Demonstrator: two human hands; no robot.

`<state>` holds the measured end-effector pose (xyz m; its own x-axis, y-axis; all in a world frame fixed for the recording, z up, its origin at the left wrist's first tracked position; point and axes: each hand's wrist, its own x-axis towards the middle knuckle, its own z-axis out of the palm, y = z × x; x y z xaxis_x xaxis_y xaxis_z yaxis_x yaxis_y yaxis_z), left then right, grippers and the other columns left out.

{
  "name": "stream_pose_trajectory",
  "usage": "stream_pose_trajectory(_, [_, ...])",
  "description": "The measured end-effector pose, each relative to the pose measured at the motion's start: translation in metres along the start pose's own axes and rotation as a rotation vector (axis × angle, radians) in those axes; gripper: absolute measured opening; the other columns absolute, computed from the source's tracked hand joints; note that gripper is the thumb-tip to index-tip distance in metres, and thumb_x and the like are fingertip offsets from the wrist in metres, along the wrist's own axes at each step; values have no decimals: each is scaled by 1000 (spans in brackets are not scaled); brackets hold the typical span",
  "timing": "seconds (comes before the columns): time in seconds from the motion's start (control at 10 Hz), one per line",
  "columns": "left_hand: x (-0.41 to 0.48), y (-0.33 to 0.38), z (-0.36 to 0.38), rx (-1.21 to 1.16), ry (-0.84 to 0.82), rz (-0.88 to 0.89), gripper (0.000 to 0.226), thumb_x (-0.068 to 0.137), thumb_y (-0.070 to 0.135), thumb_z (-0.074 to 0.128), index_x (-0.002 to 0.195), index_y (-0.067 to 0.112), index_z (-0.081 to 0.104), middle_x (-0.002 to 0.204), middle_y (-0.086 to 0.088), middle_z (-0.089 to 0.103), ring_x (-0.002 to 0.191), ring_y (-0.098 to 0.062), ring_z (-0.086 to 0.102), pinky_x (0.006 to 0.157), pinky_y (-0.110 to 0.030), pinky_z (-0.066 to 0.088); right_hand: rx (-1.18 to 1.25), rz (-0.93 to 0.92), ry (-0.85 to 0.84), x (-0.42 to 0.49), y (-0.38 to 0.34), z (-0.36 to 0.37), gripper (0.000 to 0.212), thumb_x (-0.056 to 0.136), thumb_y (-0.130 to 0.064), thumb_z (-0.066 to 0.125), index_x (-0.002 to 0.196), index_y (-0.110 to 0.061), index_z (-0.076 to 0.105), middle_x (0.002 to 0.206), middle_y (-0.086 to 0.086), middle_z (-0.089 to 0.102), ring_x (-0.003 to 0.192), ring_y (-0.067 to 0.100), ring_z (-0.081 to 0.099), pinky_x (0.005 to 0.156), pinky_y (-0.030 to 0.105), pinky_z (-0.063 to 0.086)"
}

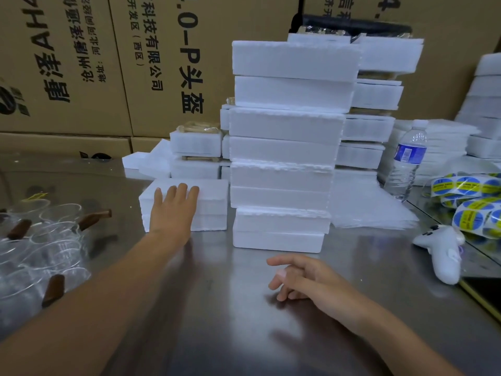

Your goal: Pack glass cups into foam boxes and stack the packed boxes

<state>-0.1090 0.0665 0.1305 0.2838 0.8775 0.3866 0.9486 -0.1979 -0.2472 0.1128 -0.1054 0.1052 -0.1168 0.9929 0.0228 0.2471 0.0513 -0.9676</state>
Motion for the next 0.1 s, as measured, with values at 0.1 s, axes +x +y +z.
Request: stream_pose_trajectory(0.1, [-4, -4, -14, 24, -14, 4, 88, 87, 19, 65, 148, 13, 2, 151, -9, 21, 143, -29, 16, 117, -46, 8, 8, 20, -3, -2, -3, 1, 29, 80, -38, 60, 106, -26, 62, 84, -3, 72, 74, 11, 65, 72, 17, 49])
